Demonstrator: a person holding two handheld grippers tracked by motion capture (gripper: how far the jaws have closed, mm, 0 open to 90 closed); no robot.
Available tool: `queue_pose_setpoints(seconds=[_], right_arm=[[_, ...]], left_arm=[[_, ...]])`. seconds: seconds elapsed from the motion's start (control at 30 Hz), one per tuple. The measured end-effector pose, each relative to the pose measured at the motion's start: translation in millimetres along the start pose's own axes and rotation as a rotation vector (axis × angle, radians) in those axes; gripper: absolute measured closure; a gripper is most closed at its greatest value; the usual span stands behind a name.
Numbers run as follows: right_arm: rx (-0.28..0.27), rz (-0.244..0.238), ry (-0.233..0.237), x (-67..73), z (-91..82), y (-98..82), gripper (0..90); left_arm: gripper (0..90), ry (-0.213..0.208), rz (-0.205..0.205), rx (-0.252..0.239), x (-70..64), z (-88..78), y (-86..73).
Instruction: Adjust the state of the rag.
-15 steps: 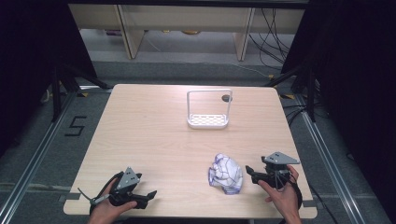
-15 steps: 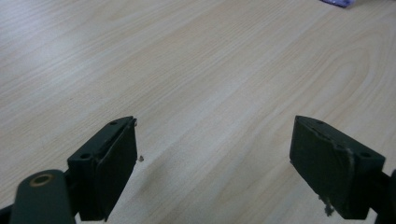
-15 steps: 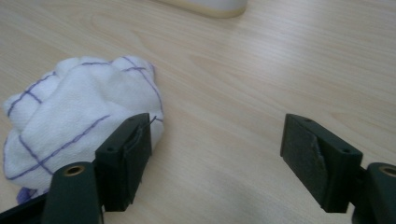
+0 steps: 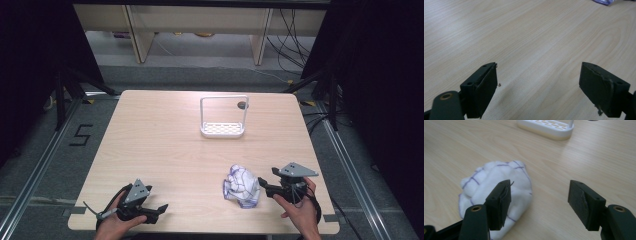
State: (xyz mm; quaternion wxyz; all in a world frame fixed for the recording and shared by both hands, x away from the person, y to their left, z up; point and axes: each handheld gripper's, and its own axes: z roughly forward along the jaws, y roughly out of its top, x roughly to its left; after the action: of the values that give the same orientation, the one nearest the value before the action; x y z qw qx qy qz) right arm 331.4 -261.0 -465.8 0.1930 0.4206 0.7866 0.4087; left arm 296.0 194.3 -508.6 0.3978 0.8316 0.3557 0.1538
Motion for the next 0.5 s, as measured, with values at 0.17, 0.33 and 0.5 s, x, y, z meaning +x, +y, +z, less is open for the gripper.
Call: queue_pose_setpoints(seconds=[0.17, 0.33, 0.5], right_arm=[[0.015, -0.041, 0.041, 15.1, 1.0, 6.8, 37.5], [0.042, -0.067, 0.072, 27.4, 6.1, 10.1, 39.3], [0.047, -0.147, 0.096, 38.9, 14.2, 18.3, 41.5]], left_arm=[[14.8, -0.001, 0.010, 0.010, -0.2, 1.0, -0.2], [14.8, -0.012, -0.014, -0.009, -1.4, 2.3, -0.6], [14.8, -0.005, 0.000, 0.016, -0.2, 3.1, -0.8]])
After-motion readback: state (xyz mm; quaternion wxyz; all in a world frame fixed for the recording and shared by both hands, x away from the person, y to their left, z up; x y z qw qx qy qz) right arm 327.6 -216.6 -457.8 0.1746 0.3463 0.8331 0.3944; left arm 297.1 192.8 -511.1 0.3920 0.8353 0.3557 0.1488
